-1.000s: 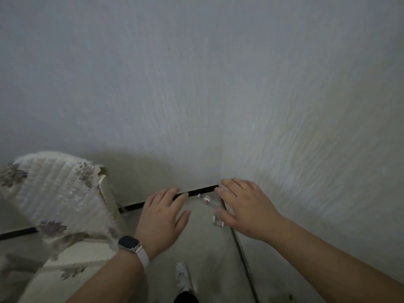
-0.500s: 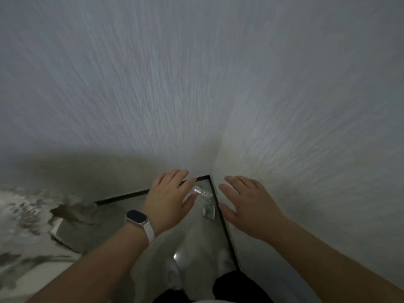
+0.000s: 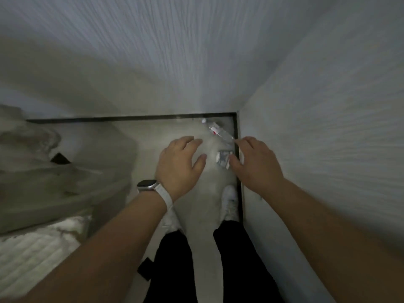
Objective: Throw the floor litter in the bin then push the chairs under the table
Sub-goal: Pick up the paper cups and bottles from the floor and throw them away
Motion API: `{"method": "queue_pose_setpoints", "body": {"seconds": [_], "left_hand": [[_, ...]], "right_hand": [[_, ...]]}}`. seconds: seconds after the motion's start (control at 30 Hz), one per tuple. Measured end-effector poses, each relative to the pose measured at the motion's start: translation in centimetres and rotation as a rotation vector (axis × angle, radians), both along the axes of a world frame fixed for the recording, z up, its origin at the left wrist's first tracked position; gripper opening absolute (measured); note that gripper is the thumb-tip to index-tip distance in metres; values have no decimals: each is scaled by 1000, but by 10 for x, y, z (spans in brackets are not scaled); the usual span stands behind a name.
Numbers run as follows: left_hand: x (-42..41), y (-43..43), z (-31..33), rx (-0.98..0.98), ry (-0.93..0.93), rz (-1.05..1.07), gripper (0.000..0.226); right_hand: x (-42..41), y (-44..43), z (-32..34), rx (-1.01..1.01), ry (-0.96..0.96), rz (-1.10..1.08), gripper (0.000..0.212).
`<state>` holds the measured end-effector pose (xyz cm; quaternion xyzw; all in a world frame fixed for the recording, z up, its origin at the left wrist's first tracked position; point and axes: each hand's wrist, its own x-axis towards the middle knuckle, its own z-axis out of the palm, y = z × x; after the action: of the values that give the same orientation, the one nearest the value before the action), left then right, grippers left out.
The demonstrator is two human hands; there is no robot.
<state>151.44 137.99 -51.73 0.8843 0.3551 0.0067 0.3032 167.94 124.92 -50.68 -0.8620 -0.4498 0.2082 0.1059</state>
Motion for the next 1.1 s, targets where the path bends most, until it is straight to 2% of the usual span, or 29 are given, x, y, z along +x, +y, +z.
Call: {"method": "queue_pose_setpoints", "body": {"seconds": [0.27,0.4,0.57,0.8,0.93,1.1], "left_hand": [[16,-16,-234,-117,28,-92,52],[29,-30,-345,-271,119,9,57],[53,-54,-453,-412,139,100,50],[82,-73,-542,-498,65,174,48],[104,-71,-570,-458,130,168,53],[124,-64,-579,-422,230,140,40]], "right_hand": [[40,8,-208,-17,-3,-31,53],[59,0,-313,-56,40,-76,56],[73,7,-422,-116,109,-87,67],[94,27,-529,-64,68,-71,76],[101,31,-559,-16,-10,-99,72],[108,42,-574,-7,-61,-121,73]]}}
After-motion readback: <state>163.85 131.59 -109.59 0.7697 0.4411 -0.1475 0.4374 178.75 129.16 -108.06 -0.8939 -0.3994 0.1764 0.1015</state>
